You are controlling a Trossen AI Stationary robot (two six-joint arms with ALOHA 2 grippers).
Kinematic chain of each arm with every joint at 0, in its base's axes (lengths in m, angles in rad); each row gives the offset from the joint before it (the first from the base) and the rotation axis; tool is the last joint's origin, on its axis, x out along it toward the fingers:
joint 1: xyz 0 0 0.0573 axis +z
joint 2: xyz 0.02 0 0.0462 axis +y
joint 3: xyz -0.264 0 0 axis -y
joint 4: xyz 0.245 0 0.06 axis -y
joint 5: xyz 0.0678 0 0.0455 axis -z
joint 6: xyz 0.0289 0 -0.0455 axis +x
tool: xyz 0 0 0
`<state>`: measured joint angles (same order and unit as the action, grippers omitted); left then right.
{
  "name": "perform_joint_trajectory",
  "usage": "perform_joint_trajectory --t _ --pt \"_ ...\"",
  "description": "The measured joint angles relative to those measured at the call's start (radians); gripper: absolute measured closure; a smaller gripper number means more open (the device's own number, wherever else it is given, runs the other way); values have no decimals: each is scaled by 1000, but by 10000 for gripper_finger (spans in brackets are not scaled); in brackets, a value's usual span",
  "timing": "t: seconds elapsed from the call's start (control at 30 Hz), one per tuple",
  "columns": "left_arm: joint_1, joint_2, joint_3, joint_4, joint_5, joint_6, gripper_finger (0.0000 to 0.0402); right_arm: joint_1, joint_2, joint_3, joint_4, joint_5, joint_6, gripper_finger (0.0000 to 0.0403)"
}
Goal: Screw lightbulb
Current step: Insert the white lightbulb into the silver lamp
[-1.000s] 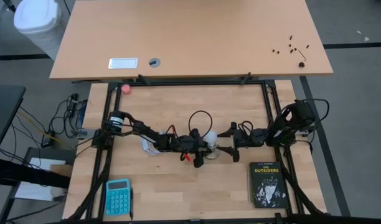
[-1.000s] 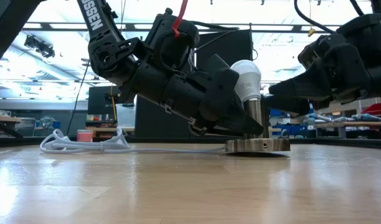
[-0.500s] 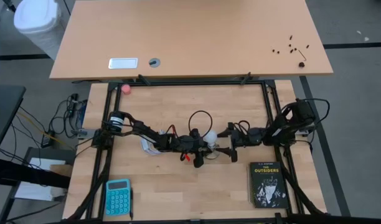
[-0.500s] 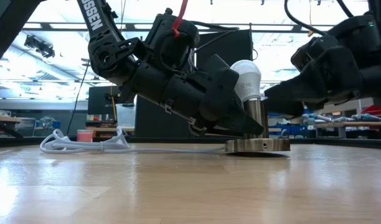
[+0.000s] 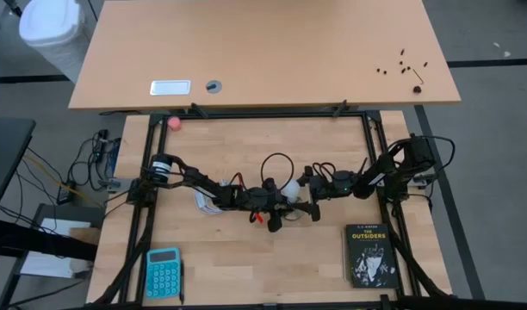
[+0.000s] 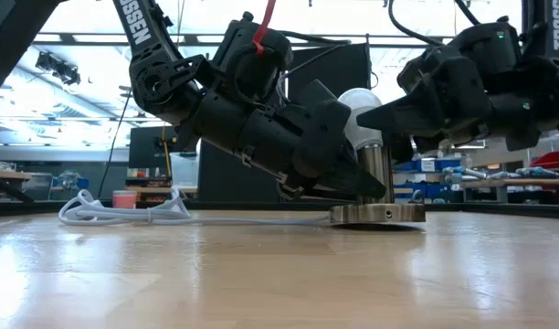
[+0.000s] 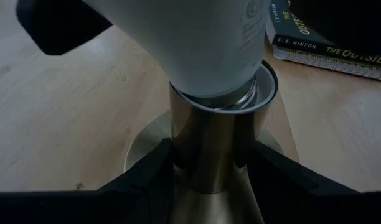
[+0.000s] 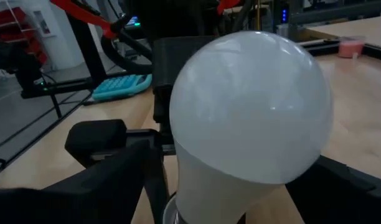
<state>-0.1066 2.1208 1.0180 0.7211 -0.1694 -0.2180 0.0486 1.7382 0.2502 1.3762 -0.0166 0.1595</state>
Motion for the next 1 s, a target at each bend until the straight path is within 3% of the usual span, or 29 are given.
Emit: perform_joint_trajectory --t 0.6,1.0 --pt "0 0 0 -3 -43 -23 213 1 0 7 -11 34 -24 221" --pt "1 0 0 -3 -50 -23 213 16 0 -18 -9 75 -28 239"
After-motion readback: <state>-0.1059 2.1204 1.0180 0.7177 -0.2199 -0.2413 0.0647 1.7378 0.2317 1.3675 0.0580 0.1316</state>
